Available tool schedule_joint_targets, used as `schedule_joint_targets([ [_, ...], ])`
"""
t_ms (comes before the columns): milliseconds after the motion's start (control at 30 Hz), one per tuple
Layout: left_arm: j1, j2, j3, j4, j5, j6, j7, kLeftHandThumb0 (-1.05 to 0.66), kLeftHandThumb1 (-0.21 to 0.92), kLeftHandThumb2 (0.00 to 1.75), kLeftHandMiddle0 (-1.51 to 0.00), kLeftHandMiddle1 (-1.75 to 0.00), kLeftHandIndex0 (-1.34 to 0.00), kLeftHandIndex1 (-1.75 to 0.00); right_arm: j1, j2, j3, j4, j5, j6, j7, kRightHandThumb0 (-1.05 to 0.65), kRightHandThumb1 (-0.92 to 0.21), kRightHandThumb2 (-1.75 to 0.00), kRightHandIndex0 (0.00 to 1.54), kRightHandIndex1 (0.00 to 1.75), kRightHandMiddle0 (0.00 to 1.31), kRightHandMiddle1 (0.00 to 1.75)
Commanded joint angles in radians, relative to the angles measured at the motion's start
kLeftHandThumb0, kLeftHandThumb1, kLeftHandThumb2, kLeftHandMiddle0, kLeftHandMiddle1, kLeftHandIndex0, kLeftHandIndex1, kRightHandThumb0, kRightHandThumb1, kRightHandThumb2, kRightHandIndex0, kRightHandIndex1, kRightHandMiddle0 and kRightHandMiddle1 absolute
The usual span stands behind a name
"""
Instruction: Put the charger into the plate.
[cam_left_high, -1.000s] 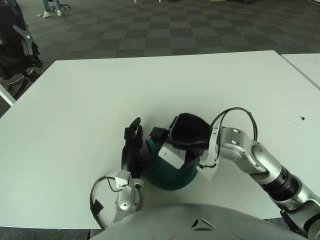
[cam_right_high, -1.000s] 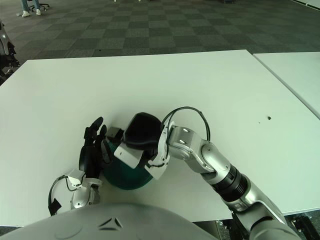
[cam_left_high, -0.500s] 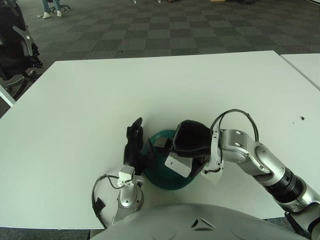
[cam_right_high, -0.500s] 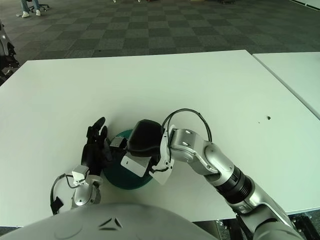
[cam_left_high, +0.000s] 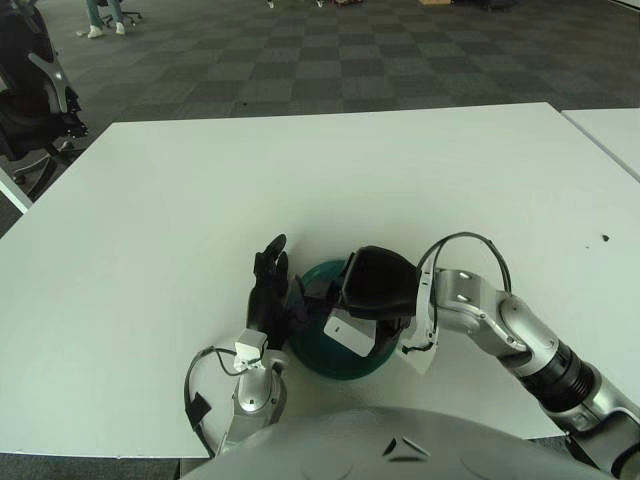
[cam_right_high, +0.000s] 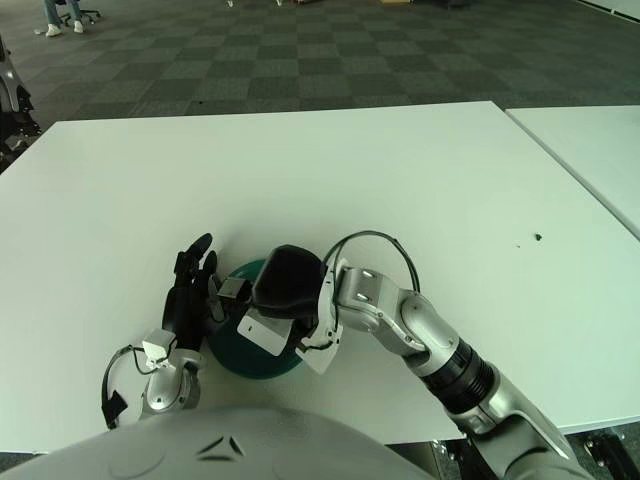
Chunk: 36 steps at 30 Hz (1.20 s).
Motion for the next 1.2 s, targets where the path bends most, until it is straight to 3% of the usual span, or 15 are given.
schedule_joint_targets([
  [0,-0.018,-0.047,0.013,0.032,-0.017,0.020,0.009,-0.84,0.92,1.02,-0.29,-0.01,0.00,-0.67,0.004,-0.002,-0.021,0.062,-0.043,-0.033,-0.116,-0.37,-0.85,-0.57,0.60,1.75,0.29,1.70],
  [67,-0.021,-0.052,0.014,0.038,-0.019,0.010,0.013,-0.83,0.92,1.03,-0.30,-0.01,0.00,-0.68,-0.005,0.000,-0.016,0.082,-0.055,-0.058,-0.157,-0.37,-0.88,-0.52,0.54,1.75,0.27,1.70],
  [133,-0.024,-0.055,0.014,0.043,-0.020,0.003,0.016,-0.83,0.92,1.03,-0.31,-0.02,0.00,-0.70,-0.011,-0.001,-0.012,0.093,-0.064,-0.074,-0.182,-0.58,-0.91,-0.54,0.45,1.75,0.22,1.51],
  [200,-0.029,-0.056,0.017,0.058,-0.024,-0.011,0.015,-0.83,0.92,1.03,-0.31,-0.02,0.00,-0.70,-0.017,-0.004,-0.009,0.102,-0.072,-0.087,-0.198,-0.66,-0.91,-0.56,0.41,1.73,0.20,1.41],
  [400,-0.042,-0.037,0.023,0.084,-0.054,-0.045,-0.018,-0.82,0.92,1.04,-0.32,-0.02,0.00,-0.73,-0.036,-0.010,-0.008,0.115,-0.090,-0.113,-0.207,-0.75,-0.92,-0.63,0.31,1.63,0.17,1.26],
  [1167,-0.056,-0.002,0.067,0.060,-0.227,-0.010,-0.210,-0.88,0.92,1.01,-0.40,-0.03,-0.05,-0.83,-0.051,-0.013,-0.028,0.150,-0.115,-0.135,-0.281,-0.80,-0.92,-0.71,0.30,1.73,0.21,1.29],
])
